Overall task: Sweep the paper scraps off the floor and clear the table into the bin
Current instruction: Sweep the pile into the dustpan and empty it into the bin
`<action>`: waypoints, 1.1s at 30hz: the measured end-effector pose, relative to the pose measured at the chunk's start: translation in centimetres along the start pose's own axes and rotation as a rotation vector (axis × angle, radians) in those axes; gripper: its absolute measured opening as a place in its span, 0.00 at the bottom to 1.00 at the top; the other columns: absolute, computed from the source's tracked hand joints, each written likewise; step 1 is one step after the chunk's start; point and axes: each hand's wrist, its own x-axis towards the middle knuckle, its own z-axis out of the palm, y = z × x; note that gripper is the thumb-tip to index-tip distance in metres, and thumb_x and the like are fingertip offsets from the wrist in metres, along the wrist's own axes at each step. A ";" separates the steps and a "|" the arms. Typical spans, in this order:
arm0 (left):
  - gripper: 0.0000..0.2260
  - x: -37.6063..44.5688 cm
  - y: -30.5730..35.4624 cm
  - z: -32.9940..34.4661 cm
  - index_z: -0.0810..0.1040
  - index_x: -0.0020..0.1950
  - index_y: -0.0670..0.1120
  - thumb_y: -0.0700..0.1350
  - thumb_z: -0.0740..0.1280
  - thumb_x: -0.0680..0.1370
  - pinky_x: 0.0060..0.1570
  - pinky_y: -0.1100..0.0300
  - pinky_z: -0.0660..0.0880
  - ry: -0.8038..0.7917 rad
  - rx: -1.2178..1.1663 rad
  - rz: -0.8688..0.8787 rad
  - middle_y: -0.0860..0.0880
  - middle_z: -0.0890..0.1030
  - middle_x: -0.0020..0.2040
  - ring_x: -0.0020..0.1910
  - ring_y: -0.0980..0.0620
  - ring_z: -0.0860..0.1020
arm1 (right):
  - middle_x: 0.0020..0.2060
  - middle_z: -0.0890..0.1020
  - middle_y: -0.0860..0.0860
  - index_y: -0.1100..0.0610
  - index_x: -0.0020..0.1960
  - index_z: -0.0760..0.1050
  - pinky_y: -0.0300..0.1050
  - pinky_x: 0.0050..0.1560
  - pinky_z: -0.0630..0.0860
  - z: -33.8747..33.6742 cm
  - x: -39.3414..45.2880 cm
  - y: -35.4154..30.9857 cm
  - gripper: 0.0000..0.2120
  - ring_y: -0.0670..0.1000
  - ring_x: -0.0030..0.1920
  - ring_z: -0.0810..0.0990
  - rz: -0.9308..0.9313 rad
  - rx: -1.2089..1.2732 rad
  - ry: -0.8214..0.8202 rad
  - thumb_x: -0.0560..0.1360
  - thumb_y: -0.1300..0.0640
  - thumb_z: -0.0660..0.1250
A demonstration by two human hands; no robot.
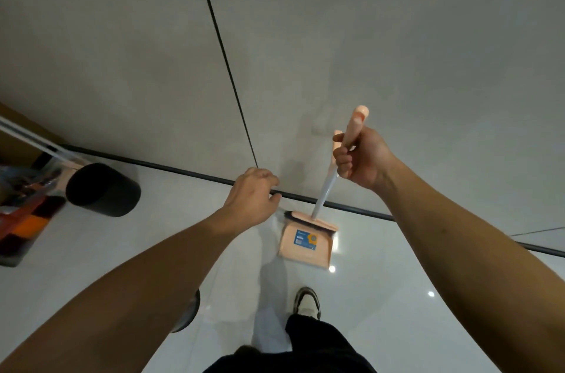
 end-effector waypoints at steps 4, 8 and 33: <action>0.14 1.0 -0.6 0.4 0.81 0.60 0.45 0.47 0.68 0.76 0.60 0.57 0.69 -0.038 0.002 0.018 0.47 0.79 0.60 0.60 0.45 0.73 | 0.32 0.75 0.56 0.53 0.57 0.71 0.36 0.23 0.63 0.1 0.6 -0.4 0.17 0.50 0.25 0.69 -0.010 0.023 0.038 0.78 0.41 0.58; 0.15 2.1 -1.5 0.6 0.79 0.61 0.45 0.47 0.68 0.76 0.60 0.56 0.70 -0.093 -0.044 0.027 0.47 0.79 0.61 0.61 0.45 0.72 | 0.42 0.81 0.60 0.50 0.62 0.69 0.37 0.26 0.66 1.2 0.2 0.8 0.30 0.53 0.27 0.73 -0.060 0.049 0.121 0.72 0.29 0.61; 0.17 -3.0 26.5 2.9 0.75 0.65 0.50 0.52 0.64 0.77 0.62 0.52 0.71 -0.281 0.074 0.969 0.50 0.75 0.65 0.64 0.47 0.71 | 0.69 0.74 0.54 0.48 0.75 0.66 0.47 0.60 0.74 -13.1 -24.6 21.5 0.30 0.55 0.65 0.75 -0.241 -0.558 1.060 0.75 0.49 0.70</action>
